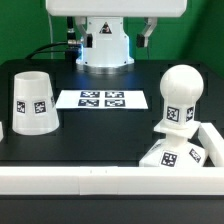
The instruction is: Assemble lamp
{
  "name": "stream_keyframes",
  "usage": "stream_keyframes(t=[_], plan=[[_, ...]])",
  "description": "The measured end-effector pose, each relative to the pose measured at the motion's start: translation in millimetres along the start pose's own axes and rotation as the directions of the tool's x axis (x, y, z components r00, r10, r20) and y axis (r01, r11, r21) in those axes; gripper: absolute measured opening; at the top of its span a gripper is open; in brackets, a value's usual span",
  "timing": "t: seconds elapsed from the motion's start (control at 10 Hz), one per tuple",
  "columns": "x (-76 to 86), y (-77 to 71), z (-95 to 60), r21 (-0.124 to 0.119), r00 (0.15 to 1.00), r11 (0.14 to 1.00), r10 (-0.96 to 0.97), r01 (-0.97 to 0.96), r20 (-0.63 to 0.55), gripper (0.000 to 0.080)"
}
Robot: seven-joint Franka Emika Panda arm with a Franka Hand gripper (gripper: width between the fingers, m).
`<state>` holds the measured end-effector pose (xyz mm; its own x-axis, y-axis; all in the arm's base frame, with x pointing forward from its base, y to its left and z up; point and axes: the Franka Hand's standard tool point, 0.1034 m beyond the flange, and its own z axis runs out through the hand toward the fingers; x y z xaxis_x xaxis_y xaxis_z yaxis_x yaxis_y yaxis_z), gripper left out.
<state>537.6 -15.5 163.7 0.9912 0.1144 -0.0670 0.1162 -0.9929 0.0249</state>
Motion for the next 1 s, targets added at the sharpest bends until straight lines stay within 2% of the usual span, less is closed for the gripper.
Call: stream_keyframes(t=[0.2, 0.4, 0.5, 0.6, 1.0], plan=[[-2.7, 3.4, 1.0, 0.0, 1.0, 1.0, -0.023, 0.023, 0.001, 0.0699], [-28.8, 41.6, 11.2, 0.004, 0.997, 0.998, -0.069, 0.069, 0.014, 0.0699], [-38.4, 62.3, 16.2, 0.005, 0.995, 0.995, -0.097, 0.097, 0.02, 0.0699], [-44.9, 76.6, 18.2, 0.012, 0.995, 0.995, -0.098, 0.097, 0.023, 0.0699], [-43.4, 76.6, 16.8, 0.012, 0.995, 0.995, -0.098, 0.098, 0.021, 0.0699]])
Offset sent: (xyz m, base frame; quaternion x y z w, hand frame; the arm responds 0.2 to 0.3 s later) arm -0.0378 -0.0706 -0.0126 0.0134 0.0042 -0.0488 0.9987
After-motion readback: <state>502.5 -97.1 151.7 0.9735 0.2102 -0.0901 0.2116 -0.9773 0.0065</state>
